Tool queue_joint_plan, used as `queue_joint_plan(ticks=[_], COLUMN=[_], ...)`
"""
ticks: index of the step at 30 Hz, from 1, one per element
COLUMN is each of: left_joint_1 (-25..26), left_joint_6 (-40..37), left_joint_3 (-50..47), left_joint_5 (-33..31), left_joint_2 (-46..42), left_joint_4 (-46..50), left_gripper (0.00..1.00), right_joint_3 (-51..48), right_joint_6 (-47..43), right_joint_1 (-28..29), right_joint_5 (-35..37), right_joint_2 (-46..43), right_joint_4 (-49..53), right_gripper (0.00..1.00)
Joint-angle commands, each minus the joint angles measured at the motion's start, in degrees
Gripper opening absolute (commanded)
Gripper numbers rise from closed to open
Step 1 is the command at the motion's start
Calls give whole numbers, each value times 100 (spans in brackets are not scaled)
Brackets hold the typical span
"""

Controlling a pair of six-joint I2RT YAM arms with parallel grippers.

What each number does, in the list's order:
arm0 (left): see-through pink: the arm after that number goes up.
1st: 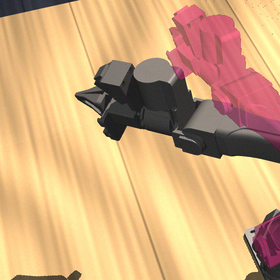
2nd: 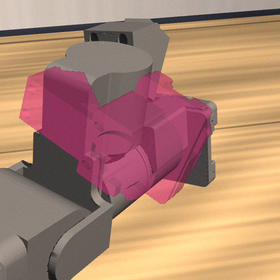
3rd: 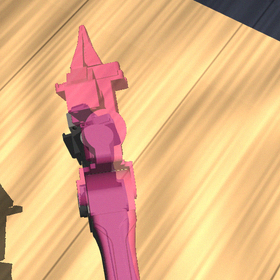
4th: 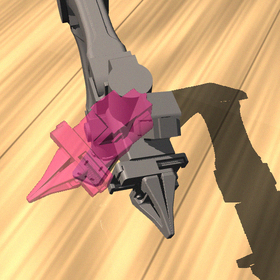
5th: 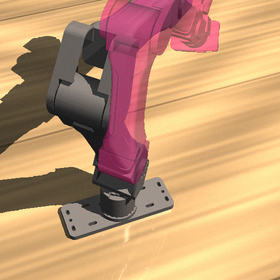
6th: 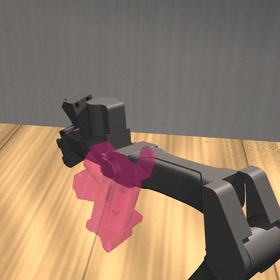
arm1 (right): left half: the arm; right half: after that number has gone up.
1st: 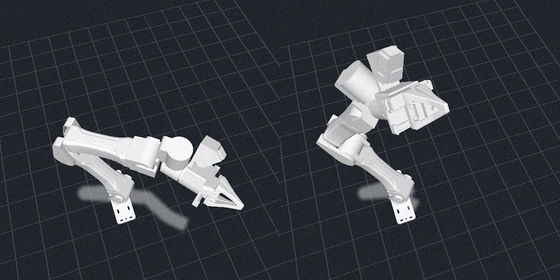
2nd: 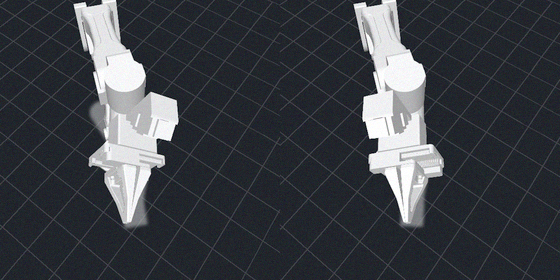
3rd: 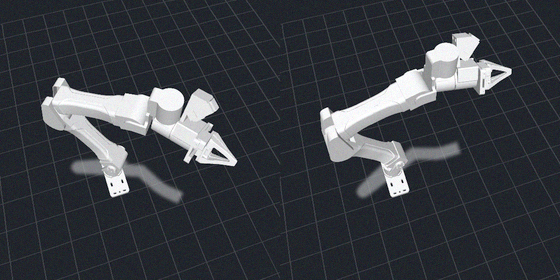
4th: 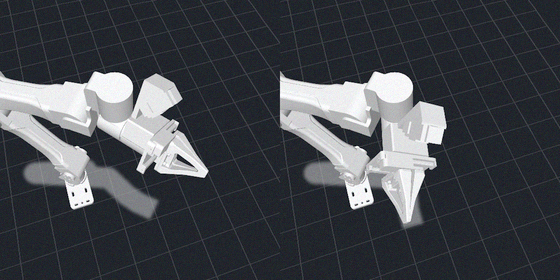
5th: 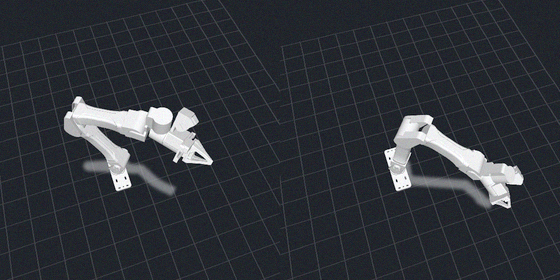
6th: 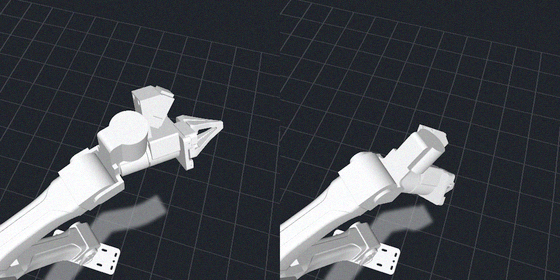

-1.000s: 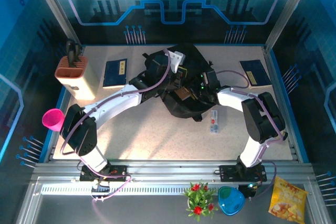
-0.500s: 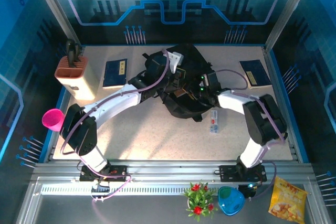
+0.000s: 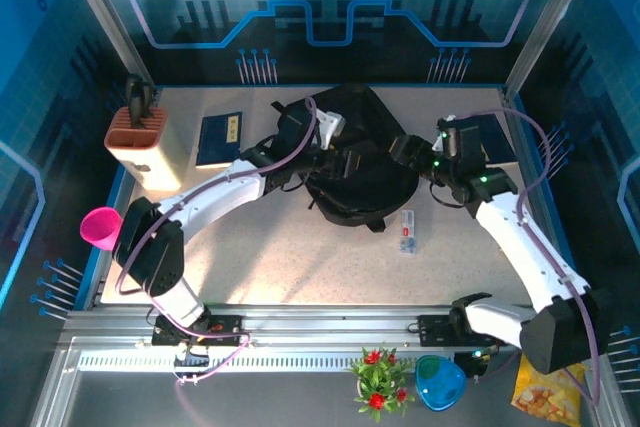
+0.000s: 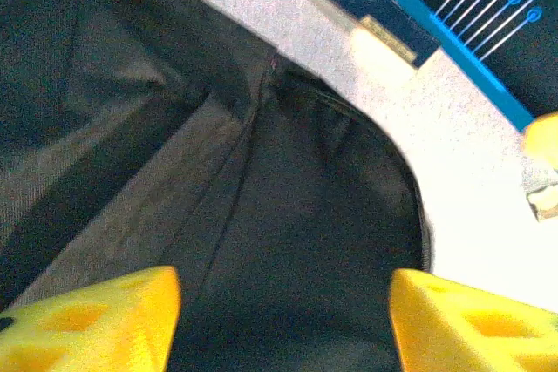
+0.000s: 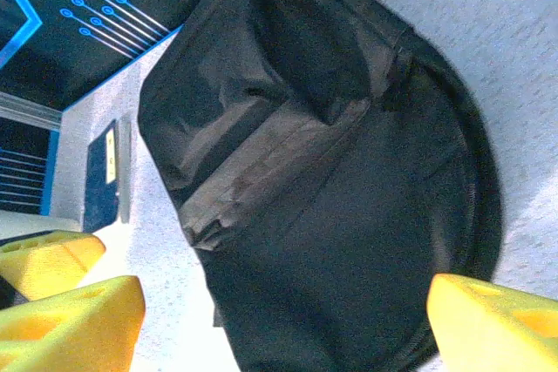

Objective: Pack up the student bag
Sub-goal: Close the student bag at the top-center of the table.

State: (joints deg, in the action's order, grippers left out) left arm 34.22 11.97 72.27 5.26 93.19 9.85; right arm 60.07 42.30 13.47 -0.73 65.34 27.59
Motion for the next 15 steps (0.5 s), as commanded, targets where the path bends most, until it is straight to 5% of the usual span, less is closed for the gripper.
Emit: queue_joint_plan(ticks=[1, 8, 15], left_joint_1=[-325, -1285, -2148], left_joint_6=[235, 550, 729], left_joint_3=[-281, -114, 1044], left_joint_5=[-566, -1905, -2057], left_joint_2=[-425, 53, 1436], left_joint_4=[282, 939, 1670], left_gripper=[89, 99, 99], right_joint_3=[163, 26, 6], right_joint_6=[-525, -387, -335], right_joint_1=[-186, -255, -196], right_joint_5=[180, -367, -611], right_joint_2=[-49, 286, 504], right_joint_4=[634, 6, -258], right_gripper=[87, 100, 100])
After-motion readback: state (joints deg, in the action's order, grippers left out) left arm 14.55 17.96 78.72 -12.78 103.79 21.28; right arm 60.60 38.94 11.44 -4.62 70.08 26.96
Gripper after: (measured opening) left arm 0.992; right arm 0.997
